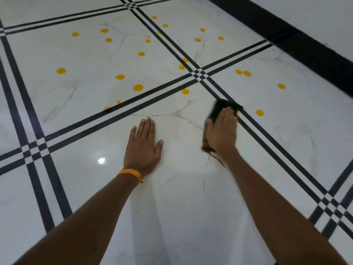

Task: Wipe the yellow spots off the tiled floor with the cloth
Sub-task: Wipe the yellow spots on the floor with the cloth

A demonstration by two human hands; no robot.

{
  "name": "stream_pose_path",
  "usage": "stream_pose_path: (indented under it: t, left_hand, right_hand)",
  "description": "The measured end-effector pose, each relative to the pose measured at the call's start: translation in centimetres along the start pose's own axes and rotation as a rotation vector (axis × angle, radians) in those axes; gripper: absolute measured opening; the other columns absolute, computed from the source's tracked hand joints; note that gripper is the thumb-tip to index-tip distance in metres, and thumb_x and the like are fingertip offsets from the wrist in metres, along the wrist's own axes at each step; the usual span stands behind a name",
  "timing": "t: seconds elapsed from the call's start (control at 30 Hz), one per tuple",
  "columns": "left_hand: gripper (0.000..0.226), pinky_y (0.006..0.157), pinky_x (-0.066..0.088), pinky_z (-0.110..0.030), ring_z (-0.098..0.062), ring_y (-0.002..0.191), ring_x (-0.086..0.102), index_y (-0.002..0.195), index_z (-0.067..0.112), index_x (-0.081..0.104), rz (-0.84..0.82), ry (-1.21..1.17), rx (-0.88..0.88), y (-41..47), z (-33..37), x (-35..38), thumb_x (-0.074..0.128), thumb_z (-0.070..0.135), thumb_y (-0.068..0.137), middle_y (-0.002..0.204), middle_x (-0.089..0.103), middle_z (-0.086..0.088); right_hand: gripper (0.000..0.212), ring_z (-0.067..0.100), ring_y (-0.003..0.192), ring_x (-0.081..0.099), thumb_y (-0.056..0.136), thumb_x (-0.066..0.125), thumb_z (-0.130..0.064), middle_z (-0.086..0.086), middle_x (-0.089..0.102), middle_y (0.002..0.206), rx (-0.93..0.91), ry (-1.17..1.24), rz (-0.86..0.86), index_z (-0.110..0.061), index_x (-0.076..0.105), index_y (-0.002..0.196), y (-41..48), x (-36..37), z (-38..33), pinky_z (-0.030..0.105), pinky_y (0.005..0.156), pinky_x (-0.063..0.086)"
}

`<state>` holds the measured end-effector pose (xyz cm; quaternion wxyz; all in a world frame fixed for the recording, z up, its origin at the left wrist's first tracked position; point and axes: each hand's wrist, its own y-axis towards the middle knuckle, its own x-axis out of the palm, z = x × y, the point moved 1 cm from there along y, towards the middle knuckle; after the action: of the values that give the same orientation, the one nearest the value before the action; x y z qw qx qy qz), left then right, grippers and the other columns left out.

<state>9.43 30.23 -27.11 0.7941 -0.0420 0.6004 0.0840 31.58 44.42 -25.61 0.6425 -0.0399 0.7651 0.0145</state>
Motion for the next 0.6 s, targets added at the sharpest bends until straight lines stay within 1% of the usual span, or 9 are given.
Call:
stream_pose_path:
  t: [0.1,0.17,0.23,0.3,0.37,0.4,0.5,0.53,0.6]
  left_hand:
    - [0.071,0.125,0.002,-0.04,-0.019,0.154,0.0,0.158,0.01,0.005,-0.008,-0.023,-0.002,0.1,-0.3,0.1,0.015,0.047,0.099,0.166,0.004,-0.007]
    - [0.07,0.125,0.003,-0.041,-0.018,0.154,0.0,0.158,0.01,0.005,0.001,-0.032,-0.004,0.3,-0.3,0.1,0.014,0.046,0.099,0.166,0.005,-0.007]
    - [0.07,0.125,0.004,-0.041,-0.018,0.154,0.002,0.158,0.009,0.008,0.018,-0.042,-0.004,0.1,-0.2,0.1,0.016,0.045,0.099,0.166,0.007,-0.007]
    - [0.069,0.125,0.006,-0.042,-0.019,0.154,0.003,0.158,0.008,0.01,0.041,-0.037,-0.002,0.2,-0.1,0.2,0.017,0.045,0.099,0.166,0.009,-0.007]
    - [0.069,0.125,0.005,-0.042,-0.018,0.154,0.003,0.158,0.009,0.009,0.037,-0.029,-0.006,0.1,-0.2,0.3,0.018,0.045,0.099,0.166,0.008,-0.007]
    - [0.069,0.125,0.004,-0.041,-0.017,0.154,0.002,0.158,0.009,0.009,0.034,-0.024,-0.004,0.1,-0.1,0.4,0.017,0.045,0.099,0.166,0.007,-0.006]
    - [0.07,0.125,0.004,-0.041,-0.017,0.154,0.001,0.158,0.01,0.007,0.024,-0.025,-0.006,0.2,-0.2,0.2,0.015,0.046,0.099,0.166,0.006,-0.007]
    - [0.07,0.125,0.004,-0.041,-0.018,0.154,0.001,0.158,0.01,0.007,0.02,-0.02,-0.012,0.2,-0.2,0.1,0.015,0.046,0.099,0.166,0.007,-0.007]
    - [0.069,0.125,0.005,-0.042,-0.018,0.154,0.002,0.158,0.009,0.008,0.02,-0.012,-0.003,0.1,0.2,0.2,0.015,0.046,0.099,0.166,0.008,-0.007]
  right_hand:
    - [0.073,0.03,0.156,0.01,0.104,0.018,-0.047,0.018,0.009,0.168,-0.349,-0.035,-0.057,0.001,0.012,0.159,-6.2,0.9,-3.1,0.043,0.127,0.01]
    - [0.072,0.023,0.157,0.006,0.104,0.017,-0.048,0.01,0.006,0.169,-0.473,-0.033,-0.116,-0.005,0.011,0.161,-9.4,0.3,0.0,0.038,0.127,0.006]
    - [0.074,0.025,0.156,0.012,0.102,0.018,-0.05,0.011,0.011,0.169,-0.384,-0.044,-0.063,-0.005,0.014,0.161,-8.0,-0.7,4.6,0.037,0.127,0.008]
    - [0.08,0.032,0.154,0.018,0.099,0.012,-0.052,0.019,0.017,0.167,-0.176,-0.042,-0.018,0.0,0.016,0.159,-3.5,-1.2,7.2,0.043,0.127,0.012]
    - [0.083,0.036,0.154,0.017,0.097,0.009,-0.051,0.025,0.017,0.165,-0.025,-0.026,0.007,0.006,0.016,0.157,0.7,-1.4,5.2,0.048,0.126,0.014]
    - [0.081,0.037,0.154,0.016,0.098,0.012,-0.049,0.026,0.017,0.165,-0.026,-0.04,0.006,0.007,0.015,0.157,1.1,-1.2,3.2,0.049,0.126,0.013]
    - [0.074,0.032,0.156,0.01,0.103,0.018,-0.046,0.02,0.01,0.168,-0.36,-0.047,-0.071,0.002,0.012,0.159,-4.5,0.3,-0.8,0.042,0.128,0.007]
    - [0.073,0.027,0.157,0.006,0.104,0.02,-0.047,0.015,0.007,0.169,-0.475,-0.04,-0.1,-0.002,0.011,0.16,-7.4,0.5,0.0,0.039,0.127,0.005]
    - [0.072,0.023,0.157,0.009,0.104,0.026,-0.047,0.01,0.01,0.17,-0.546,0.001,-0.095,-0.006,0.014,0.161,-9.6,-0.3,3.4,0.037,0.127,0.007]
